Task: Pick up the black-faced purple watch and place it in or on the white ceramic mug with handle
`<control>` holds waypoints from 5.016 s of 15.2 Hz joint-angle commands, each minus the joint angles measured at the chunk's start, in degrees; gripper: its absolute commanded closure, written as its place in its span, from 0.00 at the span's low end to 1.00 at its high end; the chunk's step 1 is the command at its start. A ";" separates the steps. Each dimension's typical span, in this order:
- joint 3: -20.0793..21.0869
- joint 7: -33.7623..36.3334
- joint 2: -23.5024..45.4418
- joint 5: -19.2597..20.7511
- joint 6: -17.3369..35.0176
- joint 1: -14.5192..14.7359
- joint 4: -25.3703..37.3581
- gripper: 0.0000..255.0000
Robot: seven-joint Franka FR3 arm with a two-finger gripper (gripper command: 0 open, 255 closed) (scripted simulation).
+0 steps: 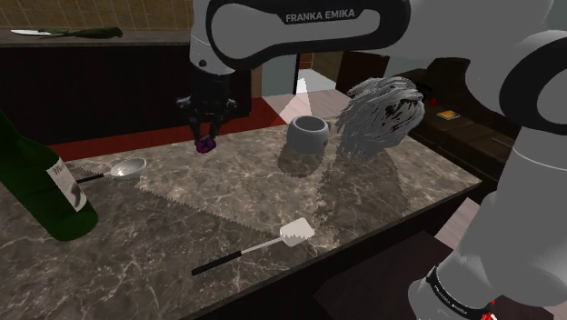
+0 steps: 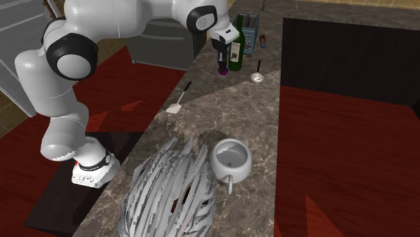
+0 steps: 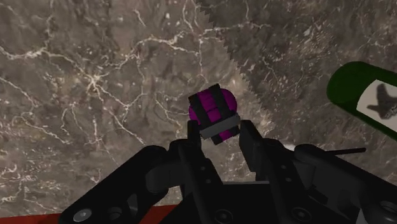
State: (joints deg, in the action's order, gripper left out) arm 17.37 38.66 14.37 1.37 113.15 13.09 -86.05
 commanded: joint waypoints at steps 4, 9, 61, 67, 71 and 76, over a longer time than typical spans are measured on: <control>-1.76 -6.89 -5.62 -3.53 0.93 -4.63 -6.65 1.00; -4.34 -14.18 -9.90 -6.53 0.97 -8.70 -11.38 1.00; -19.38 -49.26 -9.66 -14.47 5.59 -24.91 -20.89 0.00; -19.83 -48.95 -11.42 -13.98 0.35 -25.40 -17.47 0.00; -19.96 -48.88 -11.78 -13.88 -1.05 -25.53 -16.45 0.00; -19.96 -48.88 -11.77 -13.88 -1.05 -25.53 -16.45 0.00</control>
